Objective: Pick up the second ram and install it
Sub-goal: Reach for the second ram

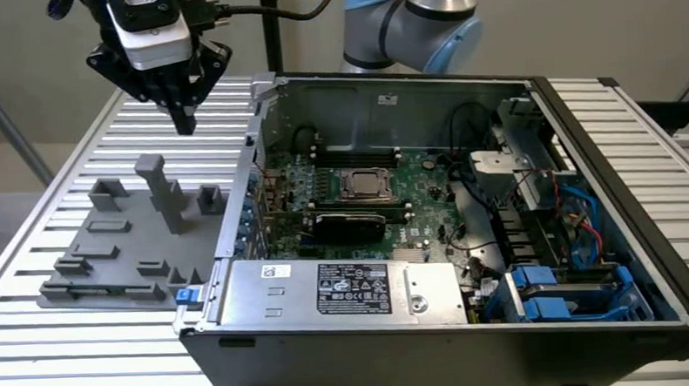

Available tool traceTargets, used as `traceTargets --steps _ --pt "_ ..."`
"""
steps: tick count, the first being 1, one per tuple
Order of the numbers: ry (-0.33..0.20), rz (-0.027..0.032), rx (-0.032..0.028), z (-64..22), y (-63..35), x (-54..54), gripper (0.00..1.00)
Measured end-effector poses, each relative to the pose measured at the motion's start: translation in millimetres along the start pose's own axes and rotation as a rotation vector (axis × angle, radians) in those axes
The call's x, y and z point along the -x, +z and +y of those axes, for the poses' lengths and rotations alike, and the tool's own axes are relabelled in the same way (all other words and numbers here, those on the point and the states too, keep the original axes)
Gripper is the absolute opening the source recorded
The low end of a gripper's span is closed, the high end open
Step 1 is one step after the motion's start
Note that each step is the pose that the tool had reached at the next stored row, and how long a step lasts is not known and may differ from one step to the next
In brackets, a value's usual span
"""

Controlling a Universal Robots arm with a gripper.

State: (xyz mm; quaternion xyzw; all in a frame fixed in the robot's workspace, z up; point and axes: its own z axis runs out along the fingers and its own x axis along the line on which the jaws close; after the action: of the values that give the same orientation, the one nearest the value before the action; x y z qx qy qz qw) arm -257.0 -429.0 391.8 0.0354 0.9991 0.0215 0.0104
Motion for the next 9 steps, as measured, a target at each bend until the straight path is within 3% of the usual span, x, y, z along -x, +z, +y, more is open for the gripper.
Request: traceTargets --steps 9 --pt "0.000 -0.0007 -0.0101 -10.4 1.5 -31.6 0.11"
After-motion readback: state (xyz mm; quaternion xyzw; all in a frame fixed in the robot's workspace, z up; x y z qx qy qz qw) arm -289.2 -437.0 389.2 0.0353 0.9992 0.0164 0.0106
